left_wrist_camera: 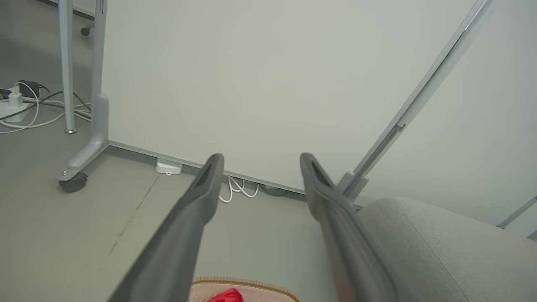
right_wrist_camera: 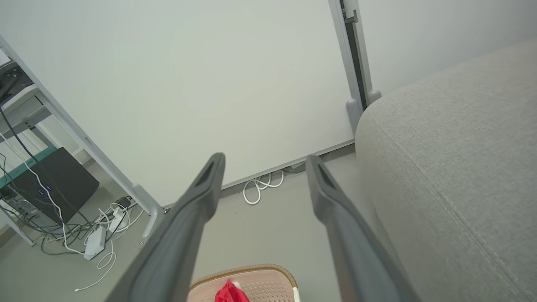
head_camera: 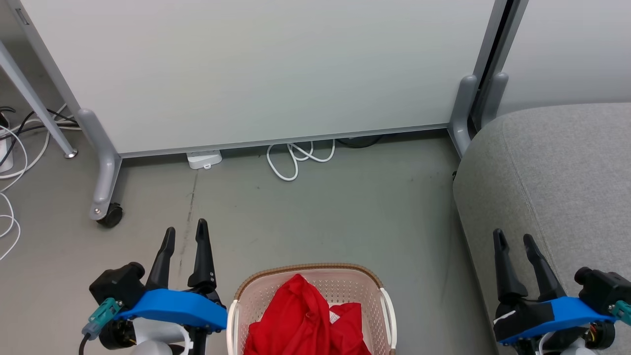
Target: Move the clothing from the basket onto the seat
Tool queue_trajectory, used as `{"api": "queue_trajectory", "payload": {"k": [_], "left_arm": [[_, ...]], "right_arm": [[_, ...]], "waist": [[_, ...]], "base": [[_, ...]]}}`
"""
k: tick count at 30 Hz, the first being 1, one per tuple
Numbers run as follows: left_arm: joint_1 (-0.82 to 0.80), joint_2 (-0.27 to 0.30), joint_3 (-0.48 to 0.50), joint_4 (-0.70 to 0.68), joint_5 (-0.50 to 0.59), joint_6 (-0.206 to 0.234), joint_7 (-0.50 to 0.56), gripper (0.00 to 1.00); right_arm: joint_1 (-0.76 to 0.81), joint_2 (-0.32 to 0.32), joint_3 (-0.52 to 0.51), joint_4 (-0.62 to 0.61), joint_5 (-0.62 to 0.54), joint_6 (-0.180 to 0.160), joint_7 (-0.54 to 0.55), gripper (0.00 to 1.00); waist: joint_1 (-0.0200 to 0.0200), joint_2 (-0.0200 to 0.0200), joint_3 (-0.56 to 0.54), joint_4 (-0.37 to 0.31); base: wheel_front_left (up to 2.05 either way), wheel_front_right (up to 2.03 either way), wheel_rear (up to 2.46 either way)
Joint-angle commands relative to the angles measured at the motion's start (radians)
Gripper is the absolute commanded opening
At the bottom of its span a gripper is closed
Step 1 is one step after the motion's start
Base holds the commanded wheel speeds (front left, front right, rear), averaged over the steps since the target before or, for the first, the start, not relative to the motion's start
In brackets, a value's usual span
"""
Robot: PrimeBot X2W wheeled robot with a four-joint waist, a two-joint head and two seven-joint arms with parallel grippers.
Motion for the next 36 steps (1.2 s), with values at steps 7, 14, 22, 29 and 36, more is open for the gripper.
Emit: {"api": "queue_trajectory", "payload": {"k": [7,14,22,29,36], "left_arm": [[-0.022,0.004,-0.007,-0.001,0.07,0.007,-0.024,1.0],[-0.027,0.0,-0.017,0.002,0.136,0.007,-0.042,1.0],[-0.027,-0.004,-0.029,0.013,0.186,0.009,-0.058,1.0],[-0.026,-0.007,-0.032,0.017,0.229,0.015,-0.072,1.0],[-0.023,-0.008,-0.037,0.017,0.271,0.017,-0.086,1.0]], "right_arm": [[-0.013,-0.008,0.008,-0.016,-0.085,0.002,-0.023,1.0],[-0.005,-0.008,0.006,-0.028,-0.167,0.002,-0.036,1.0],[0.006,-0.008,0.009,-0.047,-0.23,0.002,-0.042,1.0],[0.014,-0.008,0.016,-0.065,-0.29,0.002,-0.051,1.0],[0.023,-0.008,0.018,-0.083,-0.346,0.002,-0.059,1.0]], "waist": [[0.0,-0.0001,0.0,-0.004],[0.0,-0.0001,-0.001,-0.008],[0.0,-0.0001,0.002,-0.006],[0.0,-0.0001,0.006,-0.007],[0.0,-0.0001,0.008,-0.009]], "base": [[0.0,0.0,0.0],[0.0,0.0,0.0],[0.0,0.0,0.0],[0.0,0.0,0.0],[0.0,0.0,0.0]]}}
